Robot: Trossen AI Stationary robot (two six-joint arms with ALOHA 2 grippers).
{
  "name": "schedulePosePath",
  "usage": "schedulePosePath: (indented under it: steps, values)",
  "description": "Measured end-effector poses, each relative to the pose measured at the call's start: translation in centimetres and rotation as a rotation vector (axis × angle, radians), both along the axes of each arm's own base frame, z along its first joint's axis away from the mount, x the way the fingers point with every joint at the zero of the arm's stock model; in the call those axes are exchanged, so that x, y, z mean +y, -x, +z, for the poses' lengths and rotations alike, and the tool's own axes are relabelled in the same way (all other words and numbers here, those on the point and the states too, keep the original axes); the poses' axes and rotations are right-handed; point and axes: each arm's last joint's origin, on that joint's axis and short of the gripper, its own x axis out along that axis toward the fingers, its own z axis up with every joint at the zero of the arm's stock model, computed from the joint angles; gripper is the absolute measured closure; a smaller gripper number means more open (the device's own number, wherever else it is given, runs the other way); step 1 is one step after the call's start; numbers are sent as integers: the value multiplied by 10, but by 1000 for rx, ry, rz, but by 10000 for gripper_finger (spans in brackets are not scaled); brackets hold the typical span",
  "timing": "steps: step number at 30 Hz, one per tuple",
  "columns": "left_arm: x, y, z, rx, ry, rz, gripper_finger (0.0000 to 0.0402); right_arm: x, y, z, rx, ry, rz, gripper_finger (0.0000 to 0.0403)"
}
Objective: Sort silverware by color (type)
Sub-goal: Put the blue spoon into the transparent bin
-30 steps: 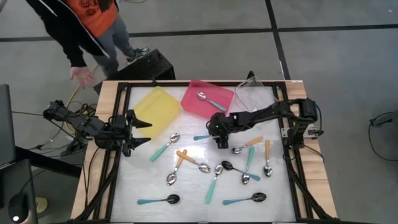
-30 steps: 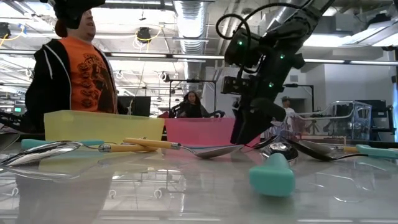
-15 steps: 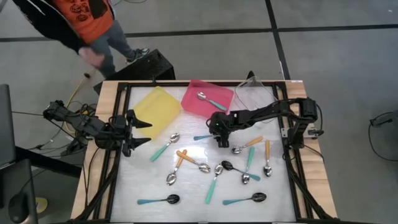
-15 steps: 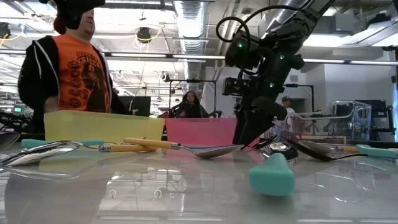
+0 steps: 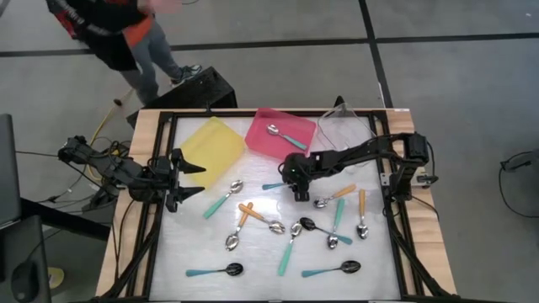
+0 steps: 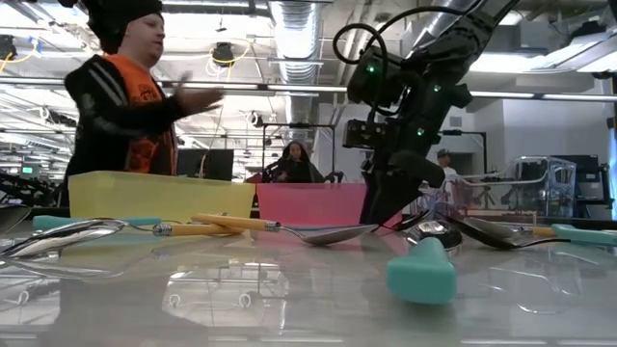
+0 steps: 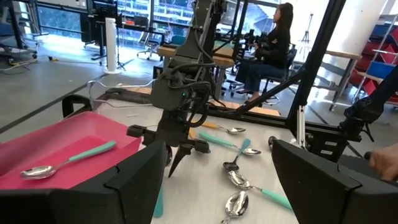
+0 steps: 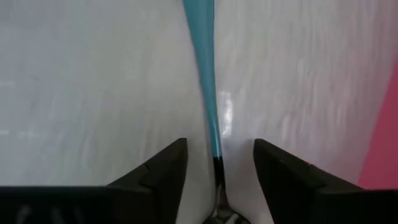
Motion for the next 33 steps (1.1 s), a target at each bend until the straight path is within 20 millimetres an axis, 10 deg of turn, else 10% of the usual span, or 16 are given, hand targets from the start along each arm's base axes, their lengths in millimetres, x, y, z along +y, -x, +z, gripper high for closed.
schedulePosePath:
  steps: [15,33]
  values:
    - [0,0,0,-1,13,0,121,4,2,1,6,-21,-56,373]
    - [0,0,-1,4,16,1,121,18,6,40,-128,-64,-142,368]
